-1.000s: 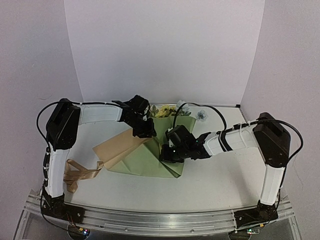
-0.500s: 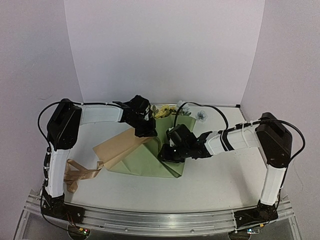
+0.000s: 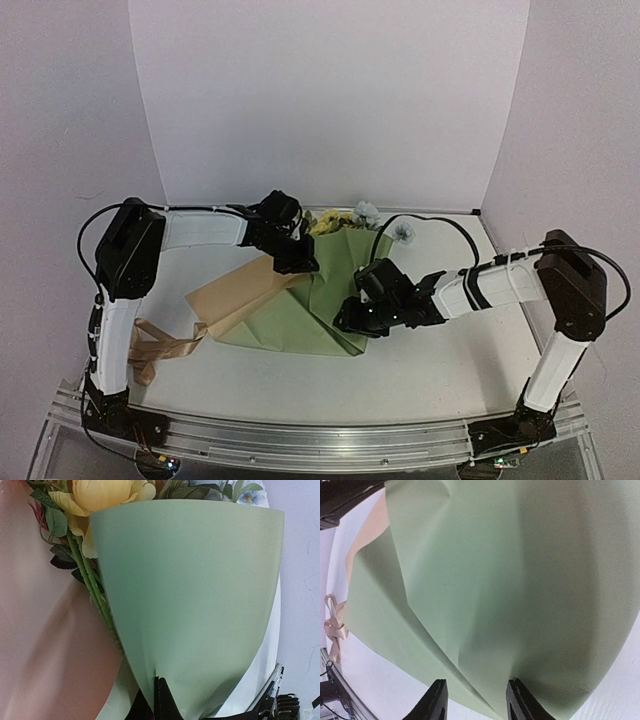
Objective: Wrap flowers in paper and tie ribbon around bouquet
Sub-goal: Fold the one-fourth-folded wrapping paper at the center of the board, then press the fold line on the 2/3-folded wrapping paper.
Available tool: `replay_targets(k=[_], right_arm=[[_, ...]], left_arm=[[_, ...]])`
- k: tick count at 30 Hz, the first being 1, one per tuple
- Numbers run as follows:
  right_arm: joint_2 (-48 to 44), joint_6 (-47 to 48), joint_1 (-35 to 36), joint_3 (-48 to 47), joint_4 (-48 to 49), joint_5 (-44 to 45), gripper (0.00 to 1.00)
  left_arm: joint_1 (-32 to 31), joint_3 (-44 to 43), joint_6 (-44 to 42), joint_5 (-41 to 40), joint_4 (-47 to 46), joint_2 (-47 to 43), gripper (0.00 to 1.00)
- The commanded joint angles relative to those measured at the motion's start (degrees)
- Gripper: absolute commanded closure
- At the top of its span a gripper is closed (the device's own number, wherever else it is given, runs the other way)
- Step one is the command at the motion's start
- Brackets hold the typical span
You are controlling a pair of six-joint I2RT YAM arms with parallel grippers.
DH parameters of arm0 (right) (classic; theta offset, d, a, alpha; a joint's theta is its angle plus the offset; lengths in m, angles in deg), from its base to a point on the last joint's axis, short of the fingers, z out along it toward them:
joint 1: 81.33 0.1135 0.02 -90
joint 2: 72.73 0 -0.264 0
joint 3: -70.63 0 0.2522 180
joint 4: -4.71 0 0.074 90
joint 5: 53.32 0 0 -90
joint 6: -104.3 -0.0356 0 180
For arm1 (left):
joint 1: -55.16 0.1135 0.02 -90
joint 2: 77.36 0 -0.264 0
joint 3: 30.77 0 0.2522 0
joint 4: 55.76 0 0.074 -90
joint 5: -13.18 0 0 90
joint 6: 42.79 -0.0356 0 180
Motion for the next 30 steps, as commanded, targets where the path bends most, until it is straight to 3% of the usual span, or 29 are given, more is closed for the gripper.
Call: replay_targets(k=[1, 14, 21, 30], right_arm=[[-0.2, -1.7, -0.3, 1.0, 1.4, 0.7, 0.58], [-0.9, -6.2, -1.4, 9.1, 10.2, -2.3, 0.58], [-3.1, -5.8, -6.8, 6.2, 10.3, -7.1, 0.56], [4.2, -8.2, -11.3, -1.8, 10.9, -12.0, 0.54]], left_arm=[[0.0, 1.4, 0.9, -1.6, -1.4, -0.4, 1.00], [0.0, 4.5, 2.1, -3.3, -2.1, 0.4, 1.00], [-0.1, 4.2, 1.5, -2.8, -3.1, 0.6, 1.00], [-0.2, 2.6, -0.2, -1.8, -3.0, 1.5, 1.00]])
